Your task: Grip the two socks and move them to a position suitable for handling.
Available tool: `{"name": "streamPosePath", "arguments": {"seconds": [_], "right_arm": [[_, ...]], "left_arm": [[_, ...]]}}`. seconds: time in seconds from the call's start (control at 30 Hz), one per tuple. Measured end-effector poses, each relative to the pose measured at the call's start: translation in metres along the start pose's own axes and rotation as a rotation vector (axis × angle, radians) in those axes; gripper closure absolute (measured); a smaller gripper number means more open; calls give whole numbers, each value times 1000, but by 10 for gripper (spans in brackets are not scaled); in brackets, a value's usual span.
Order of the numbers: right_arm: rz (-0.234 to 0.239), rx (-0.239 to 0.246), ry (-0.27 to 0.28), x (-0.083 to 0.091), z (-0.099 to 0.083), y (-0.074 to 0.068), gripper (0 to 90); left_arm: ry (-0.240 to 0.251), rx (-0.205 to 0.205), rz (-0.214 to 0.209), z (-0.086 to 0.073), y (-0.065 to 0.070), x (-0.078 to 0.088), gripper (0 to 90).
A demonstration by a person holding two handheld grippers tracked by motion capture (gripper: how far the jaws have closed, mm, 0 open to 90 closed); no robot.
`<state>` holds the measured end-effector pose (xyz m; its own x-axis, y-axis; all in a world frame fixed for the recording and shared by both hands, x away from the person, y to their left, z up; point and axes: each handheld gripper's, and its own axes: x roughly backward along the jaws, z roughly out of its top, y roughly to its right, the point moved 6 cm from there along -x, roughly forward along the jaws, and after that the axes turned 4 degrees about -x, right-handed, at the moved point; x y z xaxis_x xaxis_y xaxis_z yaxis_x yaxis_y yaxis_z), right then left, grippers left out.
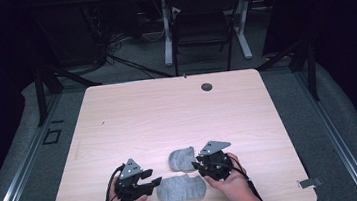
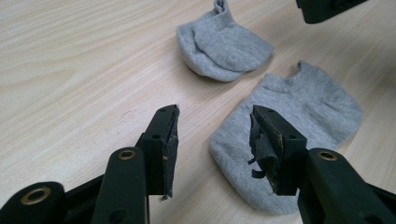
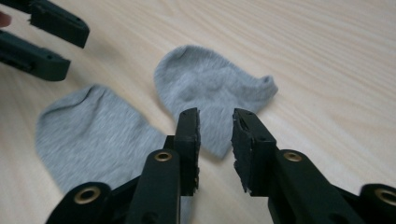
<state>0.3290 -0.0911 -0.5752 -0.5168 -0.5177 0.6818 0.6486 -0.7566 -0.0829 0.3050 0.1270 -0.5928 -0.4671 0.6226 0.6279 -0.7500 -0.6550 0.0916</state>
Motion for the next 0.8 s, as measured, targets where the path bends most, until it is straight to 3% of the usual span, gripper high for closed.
{"name": "streamPosePath", "arguments": {"seconds": [0.2, 0.53, 0.8], "right_arm": [[-2, 1, -27, -21, 10, -1, 722], [20, 14, -62, -55, 14, -21, 709], [-7, 17, -110, -70, 10, -24, 759]], "left_arm": [[9, 16, 7, 0, -4, 1, 524], [8, 29, 29, -2, -13, 4, 529], [15, 32, 37, -2, -17, 5, 529]]}}
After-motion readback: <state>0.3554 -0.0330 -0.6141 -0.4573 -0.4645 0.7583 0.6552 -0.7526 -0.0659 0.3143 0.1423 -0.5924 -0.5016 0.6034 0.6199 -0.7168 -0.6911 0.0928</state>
